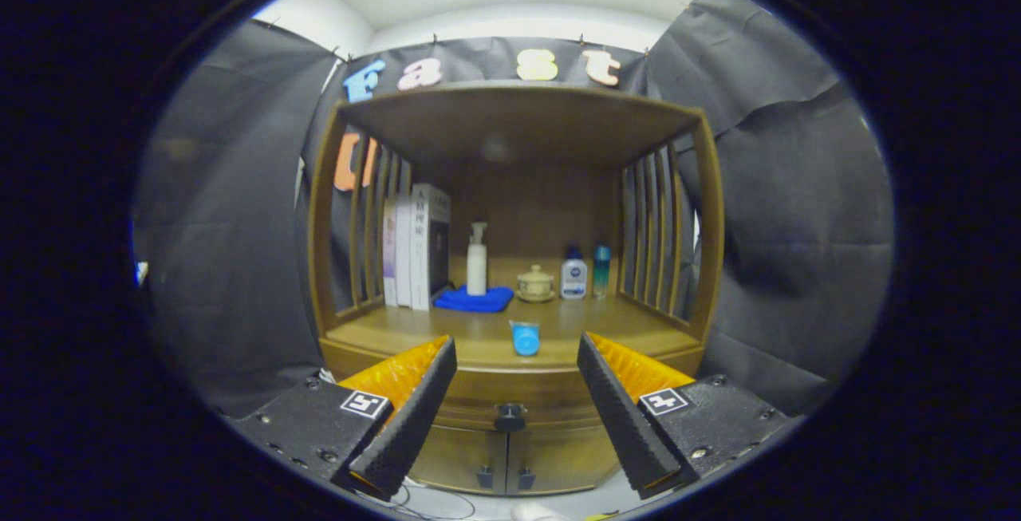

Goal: Pull open the drawer, take out the items inside it, and place them on the countertop above the cabinet.

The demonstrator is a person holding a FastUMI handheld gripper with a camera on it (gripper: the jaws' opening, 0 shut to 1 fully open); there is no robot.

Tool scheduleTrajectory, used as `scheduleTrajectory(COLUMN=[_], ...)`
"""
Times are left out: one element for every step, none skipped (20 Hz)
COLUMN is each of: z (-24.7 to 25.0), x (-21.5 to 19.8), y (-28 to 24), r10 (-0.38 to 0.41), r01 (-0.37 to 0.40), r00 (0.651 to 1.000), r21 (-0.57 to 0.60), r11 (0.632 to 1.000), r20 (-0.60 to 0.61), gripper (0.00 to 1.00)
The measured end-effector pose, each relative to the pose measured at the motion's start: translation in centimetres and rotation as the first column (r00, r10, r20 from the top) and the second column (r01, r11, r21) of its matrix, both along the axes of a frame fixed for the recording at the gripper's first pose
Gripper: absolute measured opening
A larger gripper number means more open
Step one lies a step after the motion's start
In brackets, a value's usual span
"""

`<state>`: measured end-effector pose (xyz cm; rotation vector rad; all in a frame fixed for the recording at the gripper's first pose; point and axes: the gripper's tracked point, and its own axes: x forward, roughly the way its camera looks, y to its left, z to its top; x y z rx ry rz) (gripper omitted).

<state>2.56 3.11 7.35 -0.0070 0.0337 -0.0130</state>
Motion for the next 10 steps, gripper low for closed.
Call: scheduleTrajectory(z=[0.7, 1.3, 1.7, 2.1, 2.4, 2.5, 2.7, 3.0, 3.3, 3.4], x=[-0.7, -1.3, -1.8, -2.1, -2.4, -2.7, -2.9, -3.1, -3.2, -3.4], y=[-0.1, -0.1, -0.1, -0.2, -0.4, -0.5, -0.5, -0.7, -0.9, -1.0], r10=[0.001, 0.007, 0.013, 0.017, 0.016, 0.016, 0.020, 0.020, 0.016, 0.010], r01=[-0.002, -0.007, -0.014, -0.017, -0.016, -0.017, -0.020, -0.021, -0.016, -0.011], r00=[1.000, 1.000, 1.000, 1.000, 1.000, 1.000, 1.000, 0.999, 0.999, 0.999], r21=[0.005, 0.010, 0.014, 0.017, 0.020, 0.021, 0.022, 0.022, 0.018, 0.013], r11=[1.000, 1.000, 1.000, 1.000, 1.000, 1.000, 1.000, 1.000, 1.000, 1.000], r20=[0.011, 0.015, 0.017, 0.019, 0.020, 0.017, 0.021, 0.029, 0.039, 0.042], gripper=[0.99, 0.99, 0.99, 0.99, 0.99, 0.99, 0.99, 1.00, 1.00, 0.99])
